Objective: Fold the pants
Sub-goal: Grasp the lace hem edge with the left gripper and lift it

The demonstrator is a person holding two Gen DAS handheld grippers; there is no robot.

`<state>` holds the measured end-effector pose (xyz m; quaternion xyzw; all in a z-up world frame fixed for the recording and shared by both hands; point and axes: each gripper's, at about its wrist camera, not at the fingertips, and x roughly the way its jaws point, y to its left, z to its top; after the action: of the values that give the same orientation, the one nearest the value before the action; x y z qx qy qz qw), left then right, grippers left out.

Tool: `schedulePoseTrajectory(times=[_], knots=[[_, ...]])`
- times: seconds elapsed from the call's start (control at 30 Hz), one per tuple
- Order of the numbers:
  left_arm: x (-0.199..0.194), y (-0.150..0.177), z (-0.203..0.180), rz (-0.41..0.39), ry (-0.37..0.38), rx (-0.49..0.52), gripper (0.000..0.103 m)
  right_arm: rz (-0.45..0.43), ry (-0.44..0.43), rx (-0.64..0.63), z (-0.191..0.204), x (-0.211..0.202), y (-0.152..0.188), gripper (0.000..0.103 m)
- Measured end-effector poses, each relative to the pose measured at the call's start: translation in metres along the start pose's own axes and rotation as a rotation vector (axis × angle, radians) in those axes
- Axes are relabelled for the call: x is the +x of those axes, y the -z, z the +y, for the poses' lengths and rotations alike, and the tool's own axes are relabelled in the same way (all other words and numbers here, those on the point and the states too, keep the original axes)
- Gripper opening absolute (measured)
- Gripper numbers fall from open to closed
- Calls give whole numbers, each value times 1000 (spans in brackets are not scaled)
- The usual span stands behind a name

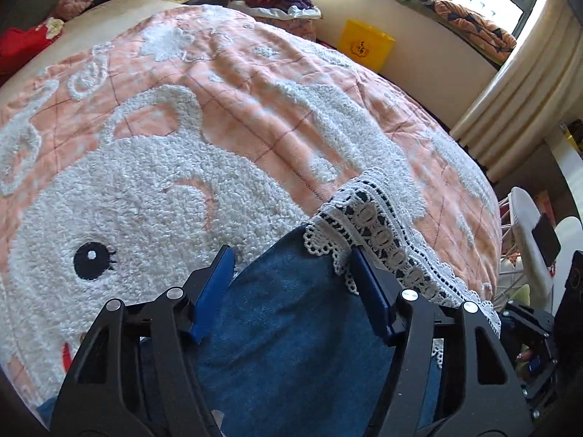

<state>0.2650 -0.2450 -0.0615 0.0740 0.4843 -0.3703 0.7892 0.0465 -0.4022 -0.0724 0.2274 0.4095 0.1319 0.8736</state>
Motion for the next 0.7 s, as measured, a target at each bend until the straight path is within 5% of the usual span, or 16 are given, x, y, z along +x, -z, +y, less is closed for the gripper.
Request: schedulePoseTrajectory(times=[0.1, 0.3, 0.47, 0.7], knots=[[-3, 0, -2, -3, 89, 0, 44, -4, -38, 31, -5, 0, -3, 66], [10, 0, -7, 3, 41, 9, 44, 20, -53, 28, -3, 8, -7, 63], [7, 3, -18, -25, -18, 30, 19, 40, -54, 10, 1, 15, -9, 51], [-8, 5, -17, -68, 12, 15, 11, 21, -70, -32, 12, 11, -6, 31]])
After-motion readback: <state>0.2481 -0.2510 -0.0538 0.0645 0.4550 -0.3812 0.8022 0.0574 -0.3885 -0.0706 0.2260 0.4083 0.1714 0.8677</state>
